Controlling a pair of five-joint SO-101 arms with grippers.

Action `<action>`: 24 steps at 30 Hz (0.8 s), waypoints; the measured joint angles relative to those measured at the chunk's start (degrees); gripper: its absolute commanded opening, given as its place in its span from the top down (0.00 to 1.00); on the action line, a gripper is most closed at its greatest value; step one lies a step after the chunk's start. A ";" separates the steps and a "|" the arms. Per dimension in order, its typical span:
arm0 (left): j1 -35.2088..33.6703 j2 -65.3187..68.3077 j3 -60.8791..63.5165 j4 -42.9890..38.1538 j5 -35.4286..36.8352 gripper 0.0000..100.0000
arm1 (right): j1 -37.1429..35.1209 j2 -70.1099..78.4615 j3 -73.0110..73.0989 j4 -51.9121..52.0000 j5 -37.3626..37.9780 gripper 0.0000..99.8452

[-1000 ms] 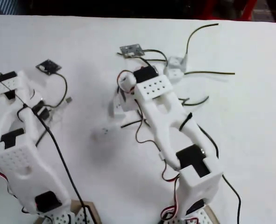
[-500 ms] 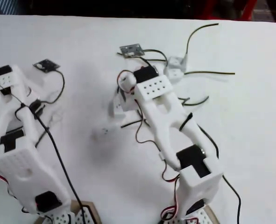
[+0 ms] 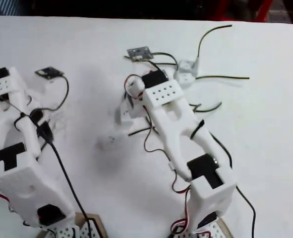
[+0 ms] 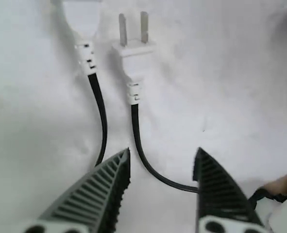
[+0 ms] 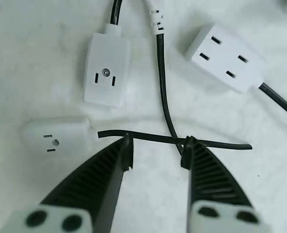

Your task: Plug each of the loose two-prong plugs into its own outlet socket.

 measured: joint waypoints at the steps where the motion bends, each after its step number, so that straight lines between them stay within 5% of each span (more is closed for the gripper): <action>1: -0.09 0.00 1.41 -1.67 0.00 0.69 | 0.00 0.00 0.00 0.00 0.00 0.83; 13: -3.34 0.00 15.12 -24.26 0.00 0.69 | 0.00 0.00 0.00 0.00 0.35 0.83; 18: -3.43 -0.88 17.14 -27.08 0.09 0.70 | 0.00 0.00 0.00 0.00 0.79 0.83; 24: -3.16 -1.32 20.31 -29.63 0.09 0.98 | 0.00 -0.18 0.00 0.00 1.05 0.84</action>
